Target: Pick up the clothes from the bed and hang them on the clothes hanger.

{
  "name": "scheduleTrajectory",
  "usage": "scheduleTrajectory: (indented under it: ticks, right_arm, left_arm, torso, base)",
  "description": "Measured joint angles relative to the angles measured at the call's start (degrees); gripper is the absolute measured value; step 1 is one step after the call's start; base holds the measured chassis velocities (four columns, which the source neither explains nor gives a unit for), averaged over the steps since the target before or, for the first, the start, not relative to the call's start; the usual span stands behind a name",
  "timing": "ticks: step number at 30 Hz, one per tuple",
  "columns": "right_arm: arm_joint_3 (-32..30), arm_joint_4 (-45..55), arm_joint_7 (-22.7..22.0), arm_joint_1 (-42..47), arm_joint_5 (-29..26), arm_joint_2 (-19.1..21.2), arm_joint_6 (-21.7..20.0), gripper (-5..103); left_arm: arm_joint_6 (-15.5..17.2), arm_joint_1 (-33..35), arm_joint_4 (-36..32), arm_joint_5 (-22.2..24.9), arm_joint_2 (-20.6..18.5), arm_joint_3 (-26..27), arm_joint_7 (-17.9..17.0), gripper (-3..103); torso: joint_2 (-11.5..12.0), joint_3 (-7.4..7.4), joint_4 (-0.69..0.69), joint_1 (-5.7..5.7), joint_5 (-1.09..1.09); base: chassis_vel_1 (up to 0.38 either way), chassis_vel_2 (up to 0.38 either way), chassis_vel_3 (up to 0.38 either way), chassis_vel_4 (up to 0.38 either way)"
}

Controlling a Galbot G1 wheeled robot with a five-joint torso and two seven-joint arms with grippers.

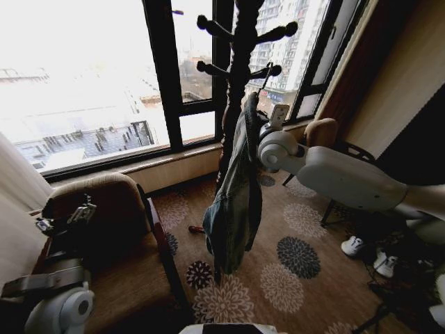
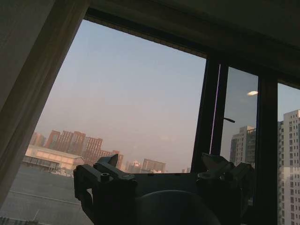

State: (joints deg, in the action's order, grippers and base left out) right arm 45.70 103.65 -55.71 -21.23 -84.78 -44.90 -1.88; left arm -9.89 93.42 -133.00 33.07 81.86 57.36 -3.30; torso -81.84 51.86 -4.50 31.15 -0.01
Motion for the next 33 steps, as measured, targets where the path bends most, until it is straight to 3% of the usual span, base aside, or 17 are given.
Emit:
scheduleTrajectory:
  ticks: [10,12,15,20,21,25,27,31,33]
  right_arm:
    - [-1.0,-0.4,-0.7,1.3,-0.2,-0.1,-0.3,15]
    - [-1.1,-0.5,-0.8,1.4,-0.2,-0.2,-0.3,24]
    - [-1.2,-0.6,-0.8,1.5,-0.3,-0.3,-0.3,30]
    - [-1.4,0.2,-1.2,1.6,-0.6,-0.3,-0.3,51]
    - [-1.4,0.2,-1.2,1.6,-0.6,-0.3,-0.3,51]
    - [-2.4,3.6,-1.7,2.7,-1.4,0.6,-0.3,74]
    - [-2.6,4.3,-1.8,2.9,-1.4,0.8,-0.3,74]
    - [-3.4,9.0,-2.5,4.4,-0.8,2.6,-1.1,95]
    - [-3.7,10.0,-2.7,4.9,-0.7,3.2,-1.3,98]
  left_arm:
    - [0.1,-0.1,0.1,-0.1,-0.1,0.0,0.0,100]
    - [0.1,-0.1,0.2,-0.1,-0.2,0.0,0.0,100]
    - [0.1,-0.2,0.2,-0.1,-0.1,0.0,0.0,100]
    - [0.2,-0.4,0.4,-0.2,0.0,-0.2,0.0,100]
    - [0.2,-0.4,0.4,-0.2,0.0,-0.2,0.0,100]
    - [0.2,-0.4,0.4,-0.3,0.1,-0.2,0.0,100]
    - [0.2,-0.4,0.4,-0.3,0.1,-0.2,0.0,100]
    - [0.2,-0.4,0.5,-0.3,0.1,-0.1,0.0,100]
    - [0.2,-0.5,0.5,-0.4,0.1,-0.2,0.0,100]
  torso:
    - [0.0,0.0,-0.01,0.0,0.01]
    - [0.0,0.0,-0.02,0.0,0.01]
    - [0.0,0.0,-0.02,0.0,0.02]
    - [0.0,0.0,-0.03,0.0,0.02]
    - [0.0,0.0,-0.03,0.0,0.02]
    - [0.0,0.0,-0.03,0.0,0.01]
    - [0.0,0.0,-0.03,0.0,0.01]
    - [0.0,0.0,-0.02,-0.01,0.01]
    - [0.0,0.0,-0.02,-0.01,0.01]
  base:
    - [0.0,0.0,0.0,0.0]
    - [0.0,0.0,0.0,0.0]
    - [0.0,0.0,0.0,0.0]
    - [0.0,0.0,0.0,0.0]
    - [0.0,0.0,0.0,0.0]
    - [0.0,0.0,0.0,0.0]
    - [0.0,0.0,0.0,0.0]
    - [0.0,0.0,0.0,0.0]
    - [0.0,0.0,0.0,0.0]
